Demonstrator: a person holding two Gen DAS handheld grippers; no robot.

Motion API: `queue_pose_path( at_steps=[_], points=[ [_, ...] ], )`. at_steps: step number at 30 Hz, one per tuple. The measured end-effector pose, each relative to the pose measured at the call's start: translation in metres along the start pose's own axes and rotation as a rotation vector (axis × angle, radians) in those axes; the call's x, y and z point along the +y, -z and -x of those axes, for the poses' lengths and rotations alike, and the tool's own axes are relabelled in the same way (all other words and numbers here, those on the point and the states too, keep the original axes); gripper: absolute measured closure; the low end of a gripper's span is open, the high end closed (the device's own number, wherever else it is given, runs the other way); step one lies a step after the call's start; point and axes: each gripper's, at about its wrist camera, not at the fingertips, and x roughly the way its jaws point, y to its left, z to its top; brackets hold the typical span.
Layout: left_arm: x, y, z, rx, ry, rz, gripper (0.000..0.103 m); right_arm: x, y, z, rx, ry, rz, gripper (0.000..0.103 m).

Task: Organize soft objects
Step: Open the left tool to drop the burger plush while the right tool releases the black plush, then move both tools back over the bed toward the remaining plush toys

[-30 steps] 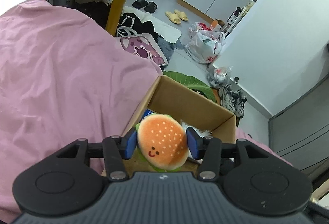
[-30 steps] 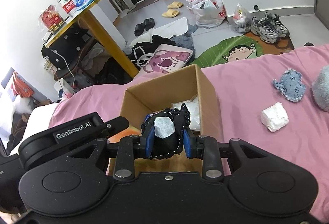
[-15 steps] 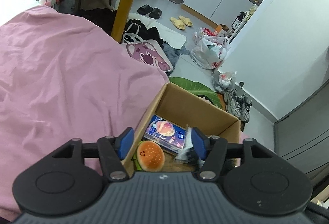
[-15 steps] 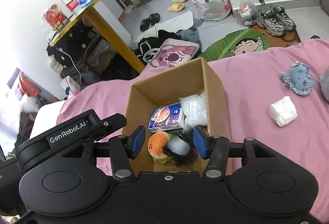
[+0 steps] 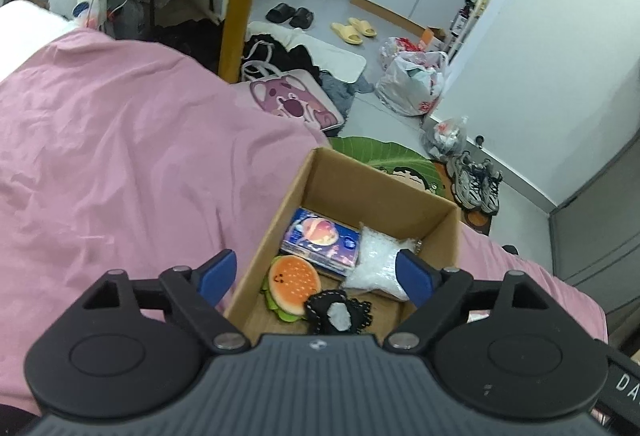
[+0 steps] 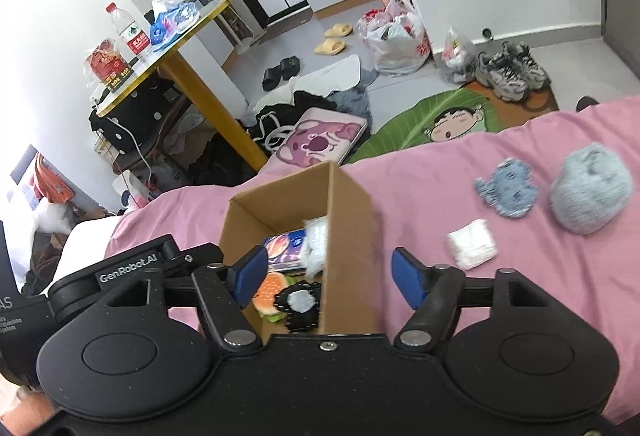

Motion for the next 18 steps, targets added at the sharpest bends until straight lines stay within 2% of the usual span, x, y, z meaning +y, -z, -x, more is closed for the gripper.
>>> queue_pose_path(
  at_steps=[2, 5, 12, 18],
  points=[
    [-0.008, 0.003, 0.005, -0.001, 0.008, -0.022, 0.012, -0.006, -0.001, 0.008, -0.017, 0.004, 0.004, 0.022],
    [-0.02, 0.008, 0.012, -0.001, 0.005, -0.058, 0.009, -0.015, -0.002, 0.017, -0.035, 0.008, 0.001, 0.018],
    [-0.044, 0.017, 0.025, -0.006, 0.023, -0.099, 0.003, -0.043, -0.003, 0.039, -0.065, 0.005, -0.036, 0.016],
    [-0.063, 0.023, 0.037, -0.012, 0.04, -0.117, 0.003, -0.065, -0.004, 0.057, -0.095, 0.006, -0.069, 0.016]
  ],
)
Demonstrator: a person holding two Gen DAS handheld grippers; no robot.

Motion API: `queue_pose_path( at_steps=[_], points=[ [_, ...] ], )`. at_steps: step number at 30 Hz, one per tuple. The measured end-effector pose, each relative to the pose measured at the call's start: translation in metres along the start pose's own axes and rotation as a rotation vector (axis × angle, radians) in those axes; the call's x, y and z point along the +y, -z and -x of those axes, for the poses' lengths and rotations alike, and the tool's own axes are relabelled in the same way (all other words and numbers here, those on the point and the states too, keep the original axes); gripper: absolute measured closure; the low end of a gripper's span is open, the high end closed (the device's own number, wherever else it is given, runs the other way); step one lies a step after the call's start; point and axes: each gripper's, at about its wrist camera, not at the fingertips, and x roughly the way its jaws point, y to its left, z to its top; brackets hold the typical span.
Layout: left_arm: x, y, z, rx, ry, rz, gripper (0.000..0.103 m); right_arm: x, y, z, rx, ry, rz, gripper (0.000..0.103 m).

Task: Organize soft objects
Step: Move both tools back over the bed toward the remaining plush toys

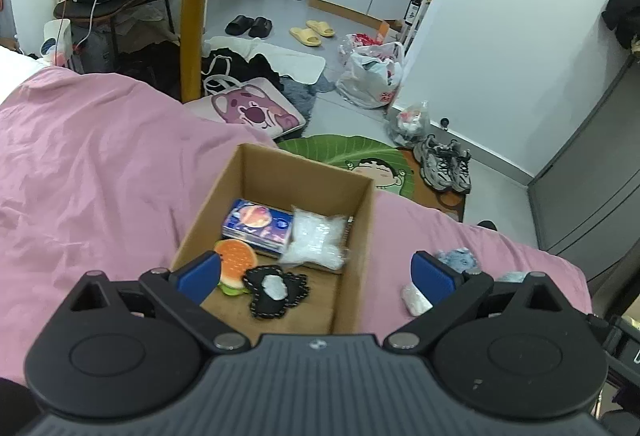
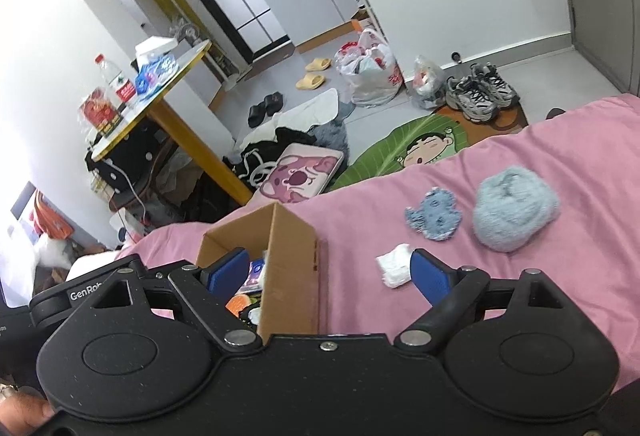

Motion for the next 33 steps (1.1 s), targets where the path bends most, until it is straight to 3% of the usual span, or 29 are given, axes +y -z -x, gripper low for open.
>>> queue_pose_path(
  at_steps=[15, 26, 33],
  points=[
    [-0.056, 0.011, 0.014, -0.014, 0.023, -0.065, 0.003, -0.065, -0.007, 0.031, -0.054, 0.022, -0.102, 0.016],
    [-0.099, 0.023, 0.008, -0.001, 0.056, -0.114, 0.003, -0.11, -0.008, 0.039, -0.104, 0.045, -0.19, 0.017],
    [-0.123, 0.029, -0.004, 0.01, 0.064, -0.148, 0.003, -0.134, -0.008, 0.033, -0.092, 0.054, -0.232, 0.017]
  ],
)
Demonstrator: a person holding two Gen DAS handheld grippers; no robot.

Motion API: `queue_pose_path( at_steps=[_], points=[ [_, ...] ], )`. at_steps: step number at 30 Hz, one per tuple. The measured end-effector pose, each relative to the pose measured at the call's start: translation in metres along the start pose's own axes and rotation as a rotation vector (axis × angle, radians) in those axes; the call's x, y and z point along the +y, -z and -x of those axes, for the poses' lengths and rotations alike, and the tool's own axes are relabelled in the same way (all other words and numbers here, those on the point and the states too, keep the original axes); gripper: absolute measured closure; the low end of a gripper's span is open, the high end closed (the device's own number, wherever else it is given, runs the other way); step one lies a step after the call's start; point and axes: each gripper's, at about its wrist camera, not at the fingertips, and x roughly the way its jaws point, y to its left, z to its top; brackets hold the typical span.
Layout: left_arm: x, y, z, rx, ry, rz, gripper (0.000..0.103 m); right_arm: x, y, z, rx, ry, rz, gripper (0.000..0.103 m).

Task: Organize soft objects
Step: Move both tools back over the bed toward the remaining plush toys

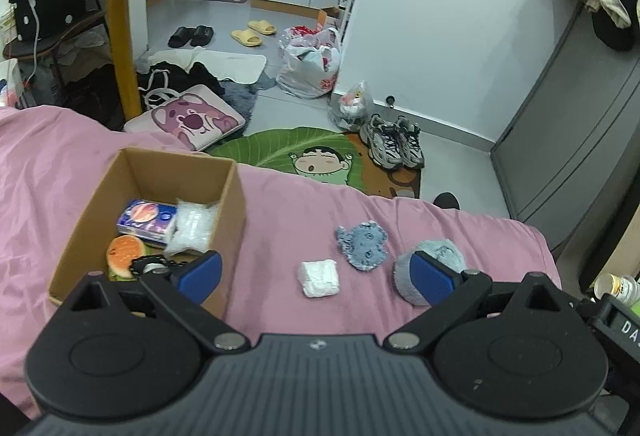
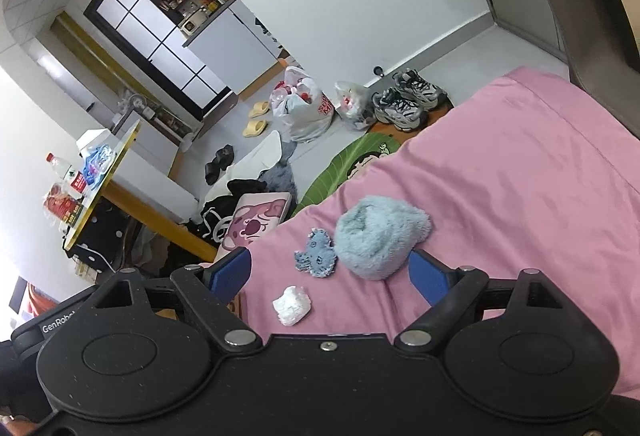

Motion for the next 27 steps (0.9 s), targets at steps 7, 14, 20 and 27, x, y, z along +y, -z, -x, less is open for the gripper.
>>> queue_pose_path(
  at_steps=[7, 14, 20, 27],
  points=[
    [-0.021, 0.004, -0.021, 0.024, 0.009, -0.03, 0.005, -0.004, -0.002, -0.018, 0.015, 0.071, 0.057, 0.026],
    [-0.042, 0.006, -0.039, 0.033, -0.004, -0.087, 0.01, -0.011, -0.005, -0.037, 0.057, 0.095, 0.082, 0.028],
    [-0.056, 0.006, -0.057, 0.043, -0.009, -0.108, 0.018, -0.017, -0.006, -0.053, 0.104, 0.135, 0.09, 0.033],
    [-0.071, 0.01, -0.08, 0.063, -0.007, -0.132, 0.032, -0.028, -0.009, -0.072, 0.151, 0.14, 0.074, 0.044]
  ],
)
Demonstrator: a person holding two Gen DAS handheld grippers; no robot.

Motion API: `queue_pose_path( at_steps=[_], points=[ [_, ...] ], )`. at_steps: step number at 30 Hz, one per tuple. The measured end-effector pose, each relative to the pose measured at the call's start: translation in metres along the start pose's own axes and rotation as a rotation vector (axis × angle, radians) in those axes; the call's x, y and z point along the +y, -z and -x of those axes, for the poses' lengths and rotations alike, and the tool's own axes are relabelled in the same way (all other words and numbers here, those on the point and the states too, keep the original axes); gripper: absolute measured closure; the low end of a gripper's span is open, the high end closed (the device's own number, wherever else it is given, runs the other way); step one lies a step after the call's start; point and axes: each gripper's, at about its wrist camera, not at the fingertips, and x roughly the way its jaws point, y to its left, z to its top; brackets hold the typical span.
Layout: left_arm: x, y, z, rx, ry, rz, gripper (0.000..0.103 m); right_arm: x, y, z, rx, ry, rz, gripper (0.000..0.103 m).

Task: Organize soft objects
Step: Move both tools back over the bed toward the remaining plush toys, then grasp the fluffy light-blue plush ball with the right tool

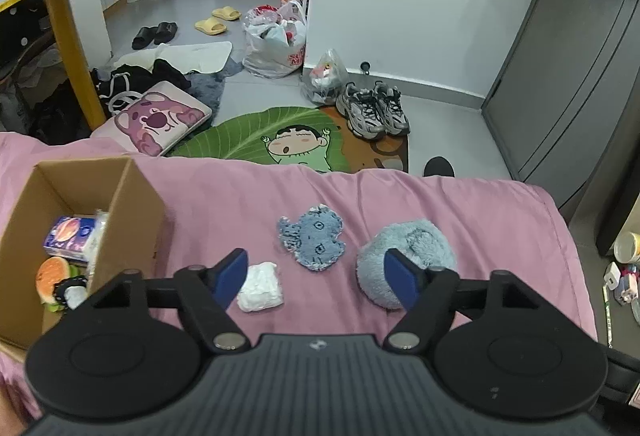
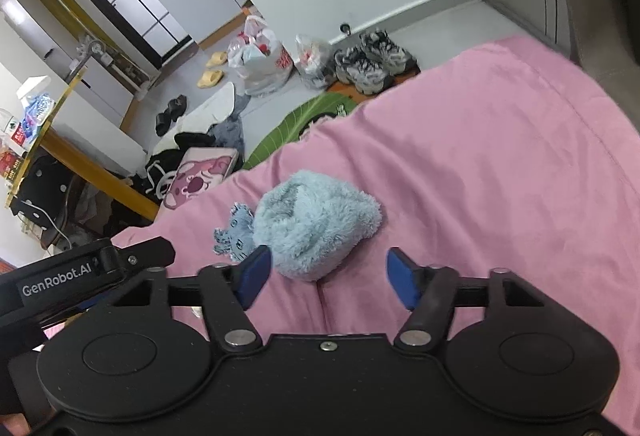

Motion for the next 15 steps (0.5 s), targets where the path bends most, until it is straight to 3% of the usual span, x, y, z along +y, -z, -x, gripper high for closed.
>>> queue_pose_path(
  at_steps=[8, 11, 15],
  points=[
    [-0.009, -0.003, -0.03, 0.032, 0.024, -0.002, 0.046, -0.013, -0.008, -0.013, -0.015, -0.04, -0.055, 0.047],
    [-0.014, -0.005, -0.041, 0.04, 0.034, 0.001, 0.049, -0.018, -0.009, -0.023, 0.006, -0.042, -0.073, 0.056],
    [-0.019, -0.007, -0.058, 0.053, 0.055, -0.004, 0.053, -0.02, -0.012, -0.034, 0.017, -0.041, -0.085, 0.059]
  ],
)
